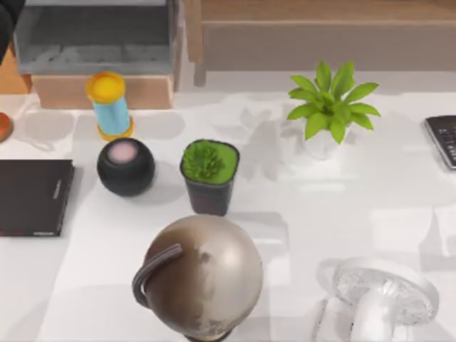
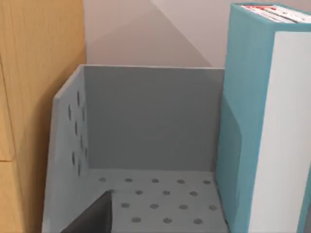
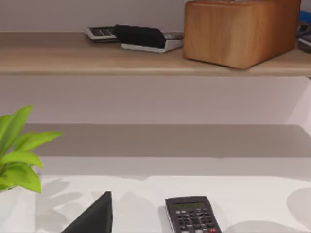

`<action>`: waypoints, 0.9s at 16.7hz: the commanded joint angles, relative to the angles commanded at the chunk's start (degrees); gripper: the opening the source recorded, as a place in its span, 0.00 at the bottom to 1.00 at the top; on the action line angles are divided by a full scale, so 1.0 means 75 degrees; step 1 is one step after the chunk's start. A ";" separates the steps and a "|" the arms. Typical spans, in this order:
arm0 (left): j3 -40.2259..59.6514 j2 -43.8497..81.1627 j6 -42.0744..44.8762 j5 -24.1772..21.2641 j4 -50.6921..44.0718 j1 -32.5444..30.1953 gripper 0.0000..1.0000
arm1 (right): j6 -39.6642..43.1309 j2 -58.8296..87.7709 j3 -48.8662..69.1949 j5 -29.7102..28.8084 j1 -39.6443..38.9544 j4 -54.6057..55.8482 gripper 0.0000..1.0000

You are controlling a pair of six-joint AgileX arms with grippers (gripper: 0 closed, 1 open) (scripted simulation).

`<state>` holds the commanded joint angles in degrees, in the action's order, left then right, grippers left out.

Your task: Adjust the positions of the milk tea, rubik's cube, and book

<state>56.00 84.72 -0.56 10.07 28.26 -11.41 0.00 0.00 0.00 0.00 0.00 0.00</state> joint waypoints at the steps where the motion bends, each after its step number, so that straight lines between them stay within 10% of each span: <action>1: 0.0430 0.0696 -0.0004 0.0075 0.0218 -0.0091 1.00 | 0.0000 0.0000 0.0000 0.0000 0.0000 0.0000 1.00; 15: 0.2346 0.3416 -0.0018 0.0349 0.1110 -0.0454 1.00 | 0.0000 0.0000 0.0000 0.0000 0.0000 0.0000 1.00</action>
<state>73.59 110.34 -0.69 12.69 36.58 -14.82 0.00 0.00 0.00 0.00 0.00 0.00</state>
